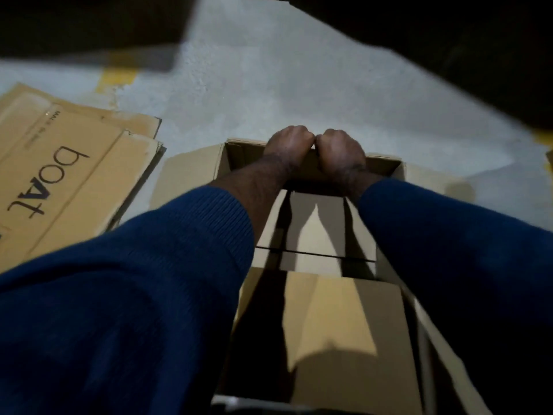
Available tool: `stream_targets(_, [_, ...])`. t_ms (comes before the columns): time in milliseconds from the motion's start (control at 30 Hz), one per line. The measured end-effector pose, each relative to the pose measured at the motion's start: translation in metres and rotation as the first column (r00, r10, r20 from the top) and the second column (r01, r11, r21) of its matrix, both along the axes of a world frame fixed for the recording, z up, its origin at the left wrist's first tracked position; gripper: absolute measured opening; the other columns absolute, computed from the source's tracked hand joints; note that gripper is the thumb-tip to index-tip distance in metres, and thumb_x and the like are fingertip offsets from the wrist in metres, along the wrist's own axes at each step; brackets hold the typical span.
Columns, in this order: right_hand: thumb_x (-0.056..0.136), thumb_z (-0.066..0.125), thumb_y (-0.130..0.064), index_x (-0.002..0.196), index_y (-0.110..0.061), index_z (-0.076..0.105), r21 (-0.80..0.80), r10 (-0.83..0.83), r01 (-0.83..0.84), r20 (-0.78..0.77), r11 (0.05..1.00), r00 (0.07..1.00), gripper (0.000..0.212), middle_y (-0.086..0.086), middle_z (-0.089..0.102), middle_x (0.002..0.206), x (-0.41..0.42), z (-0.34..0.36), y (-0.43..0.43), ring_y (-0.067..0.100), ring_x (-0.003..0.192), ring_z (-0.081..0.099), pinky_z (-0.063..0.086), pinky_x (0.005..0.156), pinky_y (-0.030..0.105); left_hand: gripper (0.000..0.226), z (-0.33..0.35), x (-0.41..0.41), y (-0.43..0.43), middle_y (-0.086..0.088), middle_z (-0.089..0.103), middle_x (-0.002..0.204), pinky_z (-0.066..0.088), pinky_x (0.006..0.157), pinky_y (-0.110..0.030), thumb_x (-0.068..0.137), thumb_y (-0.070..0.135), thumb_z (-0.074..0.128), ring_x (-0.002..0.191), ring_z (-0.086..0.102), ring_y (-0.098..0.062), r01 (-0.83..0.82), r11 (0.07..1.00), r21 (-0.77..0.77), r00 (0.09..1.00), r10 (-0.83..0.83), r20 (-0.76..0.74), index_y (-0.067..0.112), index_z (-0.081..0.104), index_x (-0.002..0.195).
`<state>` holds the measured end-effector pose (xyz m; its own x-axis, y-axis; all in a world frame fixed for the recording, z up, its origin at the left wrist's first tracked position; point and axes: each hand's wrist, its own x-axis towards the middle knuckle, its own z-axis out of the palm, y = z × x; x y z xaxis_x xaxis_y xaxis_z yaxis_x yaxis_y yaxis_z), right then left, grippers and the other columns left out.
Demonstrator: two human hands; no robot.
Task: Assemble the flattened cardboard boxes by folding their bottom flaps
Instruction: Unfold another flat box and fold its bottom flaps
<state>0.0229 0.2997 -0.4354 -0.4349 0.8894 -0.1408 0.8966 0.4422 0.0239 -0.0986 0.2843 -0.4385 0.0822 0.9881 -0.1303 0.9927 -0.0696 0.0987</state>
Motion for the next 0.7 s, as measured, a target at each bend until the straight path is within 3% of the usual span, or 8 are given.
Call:
stream_targets(100, [0.091,0.063,-0.018,0.12,-0.015,0.062,0.034,-0.033,0.038,-0.159,0.999,0.987,0.029,0.01,0.058,0.119,0.01,-0.001,-0.044,0.029,0.109,0.054,0.049,0.094,0.042,0.026,0.011,-0.001,-0.027,-0.015,0.059,0.117,0.044,0.086,-0.044,0.093,0.018,0.06,0.111,0.057,-0.035,0.039,0.996,0.083,0.999,-0.041,0.024,0.008,0.062,0.116])
stream_targets(167, [0.098,0.056,-0.03,0.113,-0.018,0.063,-0.125,-0.115,0.087,-0.239,0.988,0.964,0.021,0.006,0.061,0.114,0.02,0.001,-0.082,0.025,0.102,0.057,0.052,0.091,0.042,0.03,0.021,-0.002,-0.051,-0.014,0.059,0.117,0.043,0.085,-0.043,0.092,0.023,0.06,0.109,0.057,-0.035,0.077,0.991,0.106,0.997,-0.079,0.014,0.01,0.06,0.119])
stream_targets(233, [0.103,0.042,-0.052,0.115,-0.022,0.066,-0.445,-0.202,0.133,-0.112,0.886,0.973,0.04,0.005,0.066,0.115,0.026,0.002,-0.118,0.023,0.098,0.061,0.054,0.09,0.044,0.032,0.031,-0.001,-0.081,-0.012,0.061,0.121,0.043,0.089,-0.042,0.094,0.025,0.059,0.112,0.057,-0.033,0.07,0.995,0.071,0.997,-0.071,0.016,0.015,0.058,0.125])
stream_targets(300, [0.101,0.024,-0.068,0.125,-0.02,0.065,-0.599,-0.169,0.162,0.045,0.784,0.985,0.067,0.009,0.065,0.126,0.035,0.007,-0.151,0.026,0.107,0.061,0.05,0.097,0.045,0.033,0.04,-0.002,-0.114,-0.01,0.061,0.124,0.043,0.092,-0.042,0.098,0.03,0.058,0.114,0.057,-0.03,0.011,1.0,0.02,1.0,-0.011,0.024,0.017,0.057,0.128])
stream_targets(367, [0.1,0.015,-0.073,0.132,-0.018,0.061,-0.639,-0.14,0.182,0.116,0.747,0.983,0.078,0.011,0.062,0.134,0.044,0.017,-0.177,0.029,0.114,0.059,0.047,0.101,0.046,0.034,0.05,-0.005,-0.146,-0.009,0.061,0.125,0.044,0.094,-0.043,0.099,0.036,0.057,0.114,0.057,-0.03,-0.044,0.999,-0.029,0.998,0.045,0.047,0.019,0.056,0.129])
stream_targets(467, [0.101,0.014,-0.072,0.135,-0.017,0.059,-0.681,-0.143,0.169,0.095,0.712,0.985,0.079,0.011,0.06,0.139,0.055,0.044,-0.206,0.027,0.12,0.057,0.044,0.107,0.048,0.039,0.068,-0.011,-0.188,-0.007,0.06,0.131,0.048,0.097,-0.044,0.1,0.041,0.056,0.117,0.058,-0.03,-0.084,0.991,-0.101,0.991,0.094,0.095,0.022,0.055,0.134])
stream_targets(600, [0.101,0.014,-0.071,0.127,-0.017,0.063,-0.538,-0.203,0.158,-0.025,0.828,0.979,0.077,0.011,0.065,0.128,0.064,0.105,-0.233,0.026,0.109,0.06,0.048,0.101,0.048,0.039,0.11,-0.011,-0.242,-0.005,0.061,0.13,0.048,0.089,-0.038,0.1,0.047,0.055,0.115,0.059,-0.027,-0.215,0.966,-0.145,0.955,0.239,0.176,0.022,0.06,0.13])
stream_targets(700, [0.101,0.015,-0.072,0.126,-0.015,0.065,-0.487,-0.221,0.146,-0.099,0.861,0.97,0.079,0.012,0.067,0.125,0.07,0.145,-0.252,0.028,0.106,0.062,0.05,0.098,0.046,0.037,0.141,-0.007,-0.283,-0.006,0.067,0.116,0.054,0.09,-0.043,0.099,0.051,0.054,0.103,0.063,-0.027,-0.366,0.91,-0.195,0.883,0.406,0.236,0.02,0.066,0.116])
